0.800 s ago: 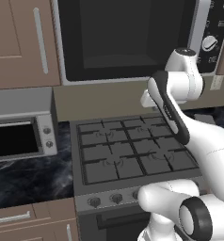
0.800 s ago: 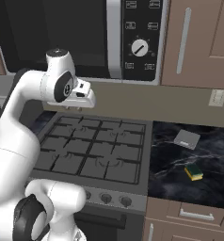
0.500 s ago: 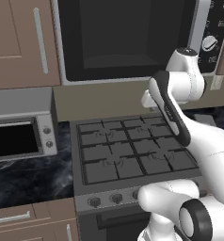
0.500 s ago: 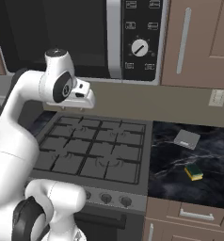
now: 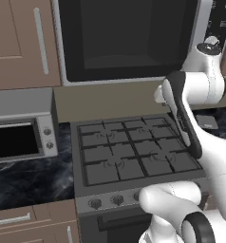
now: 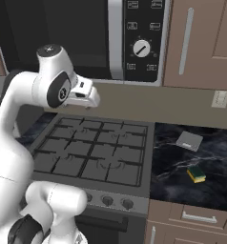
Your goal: Place the sponge inside the microwave to prepare for sanitizing.
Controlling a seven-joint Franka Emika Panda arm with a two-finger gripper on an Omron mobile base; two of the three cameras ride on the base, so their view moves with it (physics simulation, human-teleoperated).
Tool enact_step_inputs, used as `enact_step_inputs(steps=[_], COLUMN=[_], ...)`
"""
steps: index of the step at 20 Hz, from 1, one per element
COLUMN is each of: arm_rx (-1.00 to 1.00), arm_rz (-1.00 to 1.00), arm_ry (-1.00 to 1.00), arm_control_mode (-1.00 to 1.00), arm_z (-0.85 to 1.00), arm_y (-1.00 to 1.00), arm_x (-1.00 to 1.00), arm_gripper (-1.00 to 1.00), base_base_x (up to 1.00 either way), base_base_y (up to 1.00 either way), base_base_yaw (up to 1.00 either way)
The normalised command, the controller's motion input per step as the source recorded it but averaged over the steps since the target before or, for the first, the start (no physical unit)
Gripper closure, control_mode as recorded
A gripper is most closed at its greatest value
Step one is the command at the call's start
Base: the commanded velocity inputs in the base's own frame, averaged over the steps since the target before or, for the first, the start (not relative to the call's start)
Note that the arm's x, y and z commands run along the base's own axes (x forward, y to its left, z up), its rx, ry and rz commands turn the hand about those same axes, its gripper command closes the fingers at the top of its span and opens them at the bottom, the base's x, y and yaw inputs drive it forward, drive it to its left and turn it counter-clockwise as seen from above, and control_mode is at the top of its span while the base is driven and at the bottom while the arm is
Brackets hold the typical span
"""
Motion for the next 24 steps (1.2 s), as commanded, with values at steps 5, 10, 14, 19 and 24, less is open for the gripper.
enact_step_inputs(steps=[5,10,14,19,24], arm_rx=[-0.01,-0.04,-0.02,0.00,0.00], arm_rz=[-0.10,-0.14,-0.02,-0.04,-0.01], arm_ry=[-0.18,-0.17,-0.26,-0.33,-0.23], arm_control_mode=[-1.00,-1.00,-1.00,-1.00,-1.00], arm_z=[0.62,0.54,0.27,0.19,0.50], arm_y=[-0.53,-0.36,0.00,-0.10,-0.06], arm_x=[-0.32,-0.44,-0.49,-0.37,-0.02], arm_gripper=[-1.00,-1.00,-1.00,-1.00,-1.00], base_base_x=[0.00,0.00,0.00,0.00,0.00], base_base_y=[0.00,0.00,0.00,0.00,0.00], base_base_yaw=[0.00,0.00,0.00,0.00,0.00])
